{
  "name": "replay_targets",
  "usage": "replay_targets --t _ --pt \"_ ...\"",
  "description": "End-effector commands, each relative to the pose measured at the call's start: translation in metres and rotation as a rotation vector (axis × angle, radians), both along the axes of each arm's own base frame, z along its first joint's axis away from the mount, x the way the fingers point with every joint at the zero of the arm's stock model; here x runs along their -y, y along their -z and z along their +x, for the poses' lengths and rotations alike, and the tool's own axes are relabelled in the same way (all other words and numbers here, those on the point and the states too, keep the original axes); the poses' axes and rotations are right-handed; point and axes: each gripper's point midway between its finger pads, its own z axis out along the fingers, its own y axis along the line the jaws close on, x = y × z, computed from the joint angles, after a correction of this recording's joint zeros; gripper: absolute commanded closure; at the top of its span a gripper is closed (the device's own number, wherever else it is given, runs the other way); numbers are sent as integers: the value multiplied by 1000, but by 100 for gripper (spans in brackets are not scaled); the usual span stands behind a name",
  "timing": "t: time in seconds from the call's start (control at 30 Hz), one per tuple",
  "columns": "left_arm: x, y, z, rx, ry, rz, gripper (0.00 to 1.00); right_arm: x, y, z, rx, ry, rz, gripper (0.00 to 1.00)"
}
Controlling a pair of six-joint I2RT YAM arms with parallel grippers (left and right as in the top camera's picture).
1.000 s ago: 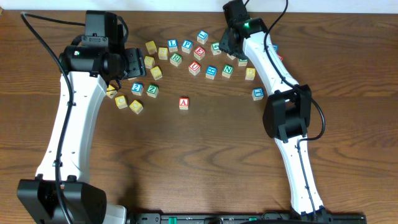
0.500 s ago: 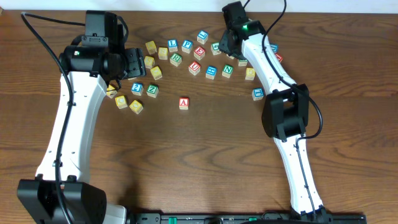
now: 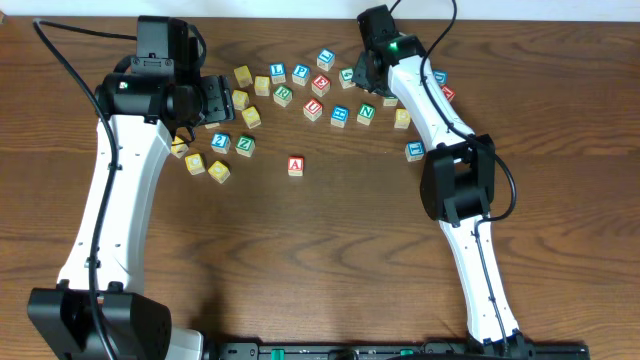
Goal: Spell out AI2
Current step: 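Reach the right gripper to the red I block and grasp it, then place the I block to the right of the A block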
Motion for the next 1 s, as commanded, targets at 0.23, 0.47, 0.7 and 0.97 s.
replay_targets --t 0.23,0.47,0.7,0.97 --pt "0 6 3 -6 7 11 28 16 5 9 22 -140 -122 69" --pt "0 5 4 -2 7 10 28 15 -27 14 74 -182 -132 73" --pt "0 5 4 -2 6 10 28 10 -118 10 194 -209 -86 76" --pt "0 4 5 5 7 10 28 14 -220 -54 192 -249 -31 77"
